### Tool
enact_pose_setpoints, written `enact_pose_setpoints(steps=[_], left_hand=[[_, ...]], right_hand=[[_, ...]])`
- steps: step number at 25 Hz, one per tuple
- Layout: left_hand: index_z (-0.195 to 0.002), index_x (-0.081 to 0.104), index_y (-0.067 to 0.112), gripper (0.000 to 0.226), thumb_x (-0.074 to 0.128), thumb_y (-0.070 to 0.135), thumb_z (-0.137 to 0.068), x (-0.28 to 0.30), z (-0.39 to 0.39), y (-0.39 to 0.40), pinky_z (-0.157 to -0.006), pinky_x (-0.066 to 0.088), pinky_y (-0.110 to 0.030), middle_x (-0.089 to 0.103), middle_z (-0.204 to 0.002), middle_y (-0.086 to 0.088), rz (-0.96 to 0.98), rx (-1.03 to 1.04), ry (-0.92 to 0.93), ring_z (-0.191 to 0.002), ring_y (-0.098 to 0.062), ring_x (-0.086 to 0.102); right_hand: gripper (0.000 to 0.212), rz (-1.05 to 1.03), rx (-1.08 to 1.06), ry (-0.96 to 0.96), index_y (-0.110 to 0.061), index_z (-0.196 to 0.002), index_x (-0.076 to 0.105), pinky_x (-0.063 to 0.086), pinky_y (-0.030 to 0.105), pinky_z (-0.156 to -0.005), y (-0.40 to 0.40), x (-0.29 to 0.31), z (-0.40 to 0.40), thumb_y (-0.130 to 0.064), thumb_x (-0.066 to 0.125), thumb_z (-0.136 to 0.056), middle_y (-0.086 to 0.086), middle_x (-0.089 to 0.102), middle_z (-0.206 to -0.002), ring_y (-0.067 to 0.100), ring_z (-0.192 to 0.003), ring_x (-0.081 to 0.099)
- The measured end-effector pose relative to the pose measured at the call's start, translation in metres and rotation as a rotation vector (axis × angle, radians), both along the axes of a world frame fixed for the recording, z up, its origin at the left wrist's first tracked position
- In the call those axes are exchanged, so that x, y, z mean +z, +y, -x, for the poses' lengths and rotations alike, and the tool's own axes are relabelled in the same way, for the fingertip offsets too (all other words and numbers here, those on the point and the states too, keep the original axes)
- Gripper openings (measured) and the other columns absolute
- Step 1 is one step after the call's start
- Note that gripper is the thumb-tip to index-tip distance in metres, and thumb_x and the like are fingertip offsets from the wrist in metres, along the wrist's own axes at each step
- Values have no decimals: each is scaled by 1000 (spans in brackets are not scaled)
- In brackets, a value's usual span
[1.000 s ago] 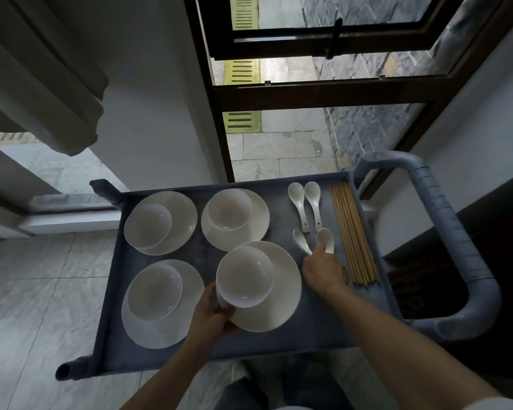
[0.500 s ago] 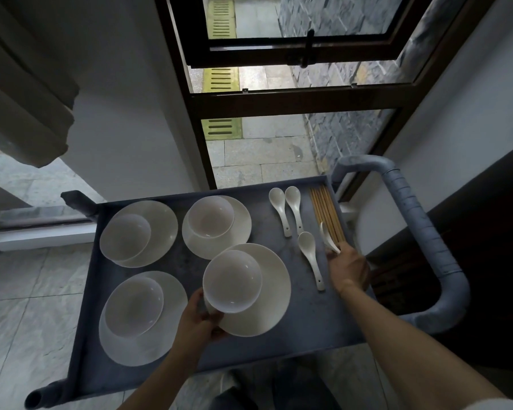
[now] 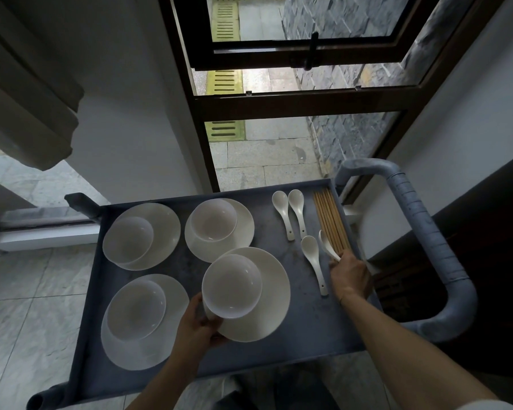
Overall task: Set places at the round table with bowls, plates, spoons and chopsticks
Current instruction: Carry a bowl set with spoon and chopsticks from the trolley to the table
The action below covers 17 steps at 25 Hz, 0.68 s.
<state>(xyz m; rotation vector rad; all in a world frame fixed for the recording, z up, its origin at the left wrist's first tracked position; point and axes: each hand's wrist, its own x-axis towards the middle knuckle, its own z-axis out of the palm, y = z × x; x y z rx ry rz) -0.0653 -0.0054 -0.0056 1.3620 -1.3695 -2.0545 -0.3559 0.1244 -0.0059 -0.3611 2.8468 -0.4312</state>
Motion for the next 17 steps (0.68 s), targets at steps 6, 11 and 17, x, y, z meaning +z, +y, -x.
enact_pose_setpoints(steps=[6,11,17], left_hand=[[-126,53,13,51,65,-13,-83,2,0,0,-53,58,-32,64,-113,-20,-7,14,-7,-84,-30,68],[-122,55,20,51,67,-11,-83,-2,-2,0,-55,59,-37,73,-97,-6,-39,36,-6,-79,-27,73],[-122,56,18,51,69,-10,-82,-4,-5,-2,-56,59,-39,75,-93,-6,-58,50,-3,-79,-28,74]], right_hand=[[19,-72,43,15,-10,-96,60,42,31,-60,-5,1,3,-28,56,-94,13,66,-92,31,-86,65],[16,-158,81,4,-8,-93,63,43,31,-59,-16,7,10,-23,57,-92,8,59,-81,25,-74,58],[18,-240,144,-45,-9,-95,65,42,30,-58,-27,11,21,-25,57,-90,7,58,-84,26,-76,60]])
